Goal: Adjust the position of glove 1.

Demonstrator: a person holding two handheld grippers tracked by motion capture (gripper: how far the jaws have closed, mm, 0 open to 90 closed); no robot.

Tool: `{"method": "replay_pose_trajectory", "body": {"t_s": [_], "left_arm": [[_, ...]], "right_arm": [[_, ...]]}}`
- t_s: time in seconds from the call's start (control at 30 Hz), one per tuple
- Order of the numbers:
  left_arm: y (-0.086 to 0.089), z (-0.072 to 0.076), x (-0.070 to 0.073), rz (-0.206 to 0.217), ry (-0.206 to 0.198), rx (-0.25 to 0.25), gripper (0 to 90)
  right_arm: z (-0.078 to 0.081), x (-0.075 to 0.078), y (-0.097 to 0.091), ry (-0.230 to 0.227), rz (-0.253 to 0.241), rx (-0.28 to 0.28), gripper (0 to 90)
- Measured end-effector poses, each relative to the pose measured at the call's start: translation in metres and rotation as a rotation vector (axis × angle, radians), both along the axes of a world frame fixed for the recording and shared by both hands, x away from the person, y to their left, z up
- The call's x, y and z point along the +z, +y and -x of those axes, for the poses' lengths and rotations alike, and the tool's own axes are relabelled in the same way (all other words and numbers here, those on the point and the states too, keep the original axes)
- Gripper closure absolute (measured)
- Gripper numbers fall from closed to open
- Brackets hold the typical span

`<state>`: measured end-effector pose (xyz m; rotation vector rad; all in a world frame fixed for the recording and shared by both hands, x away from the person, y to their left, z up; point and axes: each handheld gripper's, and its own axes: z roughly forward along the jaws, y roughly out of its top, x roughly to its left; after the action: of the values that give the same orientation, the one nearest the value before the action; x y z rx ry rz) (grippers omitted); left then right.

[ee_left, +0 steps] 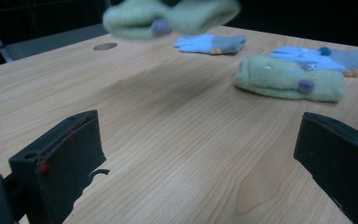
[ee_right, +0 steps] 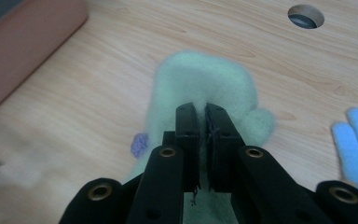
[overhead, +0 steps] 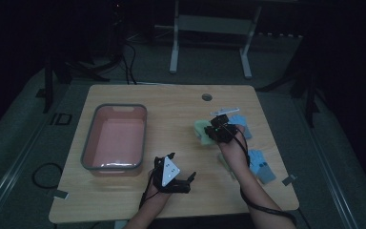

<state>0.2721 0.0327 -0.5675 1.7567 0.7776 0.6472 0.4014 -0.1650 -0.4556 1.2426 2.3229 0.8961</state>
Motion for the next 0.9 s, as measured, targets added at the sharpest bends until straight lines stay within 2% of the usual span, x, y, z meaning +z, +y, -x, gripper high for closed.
{"method": "replay_pose_trajectory", "body": {"t_s": [0.1, 0.17, 0.27, 0.3, 0.37, 0.43, 0.6, 0.7, 0.8, 0.87, 0.9], "left_arm": [[0.000, 0.000, 0.000, 0.004, 0.004, 0.002, 1.4], [0.000, 0.000, 0.000, 0.000, 0.001, 0.000, 1.4], [-0.001, 0.001, 0.000, -0.007, -0.007, 0.000, 1.4], [-0.001, 0.001, 0.000, -0.008, -0.008, -0.001, 1.4], [-0.001, 0.001, 0.000, -0.010, -0.009, 0.000, 4.3], [-0.001, 0.001, 0.000, -0.009, -0.011, -0.001, 4.8], [-0.001, 0.002, 0.000, -0.012, -0.018, 0.001, 4.0], [-0.001, 0.003, 0.000, -0.013, -0.024, 0.017, 2.1], [0.000, 0.003, 0.000, -0.007, -0.016, 0.028, 1.5], [0.002, 0.002, 0.000, 0.016, -0.004, 0.029, 1.3], [0.002, 0.002, 0.000, 0.013, -0.002, 0.030, 1.3]], "right_arm": [[0.008, 0.007, 0.000, -0.002, -0.022, -0.010, 84.9], [0.022, 0.015, 0.000, -0.015, -0.028, -0.024, 84.9], [0.036, 0.019, -0.004, -0.029, -0.029, -0.041, 84.9], [0.041, 0.020, -0.006, -0.033, -0.048, -0.055, 84.9], [0.052, 0.022, -0.009, -0.061, -0.030, -0.069, 84.9], [0.062, 0.021, -0.013, -0.067, -0.048, -0.087, 85.0], [0.079, 0.004, -0.012, -0.039, -0.061, -0.084, 85.0], [0.084, -0.007, -0.011, -0.011, -0.055, -0.094, 85.0], [0.086, -0.011, -0.011, -0.007, -0.057, -0.102, 85.0], [0.093, -0.031, -0.007, 0.034, -0.047, -0.104, 85.0], [0.093, -0.037, -0.004, 0.050, -0.034, -0.101, 85.0]]}}
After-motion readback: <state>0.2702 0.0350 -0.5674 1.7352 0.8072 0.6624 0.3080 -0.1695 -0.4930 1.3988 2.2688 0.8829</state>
